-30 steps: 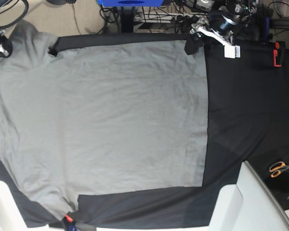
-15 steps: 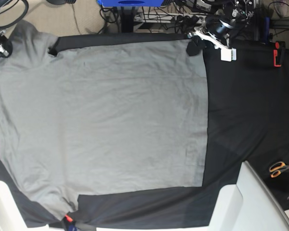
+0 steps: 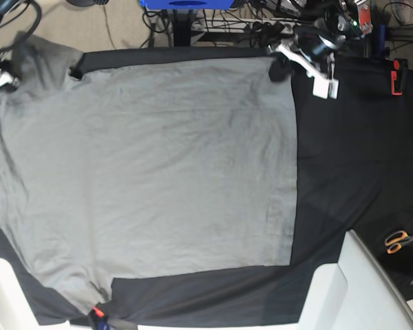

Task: Fold the T-shirt properly
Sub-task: 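Grasp the grey shirt's side edge with both grippers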

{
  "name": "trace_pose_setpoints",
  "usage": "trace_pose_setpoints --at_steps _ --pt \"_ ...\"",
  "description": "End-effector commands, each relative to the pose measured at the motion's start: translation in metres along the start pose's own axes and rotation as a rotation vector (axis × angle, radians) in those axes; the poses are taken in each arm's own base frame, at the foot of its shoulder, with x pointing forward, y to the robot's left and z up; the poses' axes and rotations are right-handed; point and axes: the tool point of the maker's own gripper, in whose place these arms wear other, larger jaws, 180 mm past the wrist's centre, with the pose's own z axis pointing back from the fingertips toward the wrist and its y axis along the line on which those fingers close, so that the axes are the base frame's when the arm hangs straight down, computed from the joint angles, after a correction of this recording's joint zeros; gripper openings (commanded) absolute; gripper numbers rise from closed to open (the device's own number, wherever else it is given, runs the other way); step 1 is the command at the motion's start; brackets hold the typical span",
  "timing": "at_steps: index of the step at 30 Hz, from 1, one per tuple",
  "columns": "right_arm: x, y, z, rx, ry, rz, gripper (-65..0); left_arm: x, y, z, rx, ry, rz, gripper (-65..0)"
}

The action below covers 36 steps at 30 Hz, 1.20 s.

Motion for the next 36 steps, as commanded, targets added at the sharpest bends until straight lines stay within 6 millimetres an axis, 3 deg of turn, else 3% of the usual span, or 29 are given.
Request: trace_pose_setpoints --at_steps 1,8,15,21,29,36 --pt "0.023 -0.002 0.009 -0.009 -0.059 0.028 -64.8 0.015 -0.004 0.001 -0.015 -0.038 -0.019 -65.0" --pt "0.055 0.001 0.011 -0.008 -0.105 0.062 -64.8 0.035 -0.004 -0.007 -0.007 -0.046 -0.029 -65.0" --pt "0.102 0.011 0.016 0.006 -0.18 0.1 -64.8 0.059 -0.002 -0.013 0.01 -0.09 -0.027 -65.0" --pt "0.118 0.036 -0.007 0.084 -0.162 0.111 -64.8 0.079 -0.005 -0.019 0.0 -0.128 -0.039 -65.0" --pt "0.151 0.048 -0.02 0.14 -0.232 0.109 -64.8 0.108 -0.001 -0.023 0.027 -0.179 -0.035 -65.0" --pt "0.169 0.066 -0.034 0.194 -0.271 0.101 -64.8 0.119 0.015 -0.032 0.042 -0.169 -0.033 -65.0"
